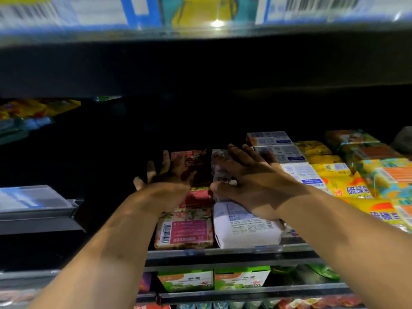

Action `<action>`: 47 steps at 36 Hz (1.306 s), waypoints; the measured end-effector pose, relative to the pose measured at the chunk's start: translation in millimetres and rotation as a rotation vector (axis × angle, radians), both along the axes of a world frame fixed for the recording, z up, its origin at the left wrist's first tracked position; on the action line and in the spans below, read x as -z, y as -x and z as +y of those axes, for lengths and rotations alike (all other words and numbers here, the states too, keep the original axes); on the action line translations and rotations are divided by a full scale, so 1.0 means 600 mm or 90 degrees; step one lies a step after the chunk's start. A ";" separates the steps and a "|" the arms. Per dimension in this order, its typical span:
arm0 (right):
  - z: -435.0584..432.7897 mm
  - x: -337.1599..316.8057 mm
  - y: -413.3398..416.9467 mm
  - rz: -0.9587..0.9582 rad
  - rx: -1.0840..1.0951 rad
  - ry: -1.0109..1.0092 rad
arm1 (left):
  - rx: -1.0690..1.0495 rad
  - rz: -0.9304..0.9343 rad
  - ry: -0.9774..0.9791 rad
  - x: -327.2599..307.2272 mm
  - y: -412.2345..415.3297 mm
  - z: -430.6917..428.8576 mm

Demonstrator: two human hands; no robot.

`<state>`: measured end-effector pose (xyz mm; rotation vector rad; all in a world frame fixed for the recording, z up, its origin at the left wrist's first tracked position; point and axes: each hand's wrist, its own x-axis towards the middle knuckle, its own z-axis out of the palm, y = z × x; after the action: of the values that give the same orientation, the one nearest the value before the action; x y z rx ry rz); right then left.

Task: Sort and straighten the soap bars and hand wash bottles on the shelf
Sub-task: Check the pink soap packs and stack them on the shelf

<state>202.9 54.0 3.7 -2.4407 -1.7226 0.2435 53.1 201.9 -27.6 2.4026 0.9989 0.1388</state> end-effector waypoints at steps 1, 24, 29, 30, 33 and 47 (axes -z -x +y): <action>0.000 -0.001 0.000 0.002 -0.001 0.000 | 0.015 0.092 -0.048 -0.005 0.009 -0.011; -0.186 -0.062 -0.095 0.052 0.033 -0.112 | -0.010 -0.007 -0.188 -0.112 -0.004 -0.214; -0.307 -0.084 -0.199 -0.023 0.091 -0.061 | 0.119 0.013 -0.206 -0.107 -0.118 -0.287; -0.331 -0.086 -0.221 -0.023 0.109 -0.048 | 0.132 0.010 -0.211 -0.104 -0.144 -0.301; -0.398 -0.084 -0.291 -0.019 0.157 -0.004 | 0.142 -0.011 -0.213 -0.094 -0.218 -0.351; -0.502 -0.087 -0.469 -0.060 0.132 0.076 | 0.096 0.034 -0.166 -0.060 -0.491 -0.454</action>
<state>484.4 -247.0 55.9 -2.7349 -1.5127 0.2145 347.6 -70.2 8.7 2.7221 0.8628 0.1584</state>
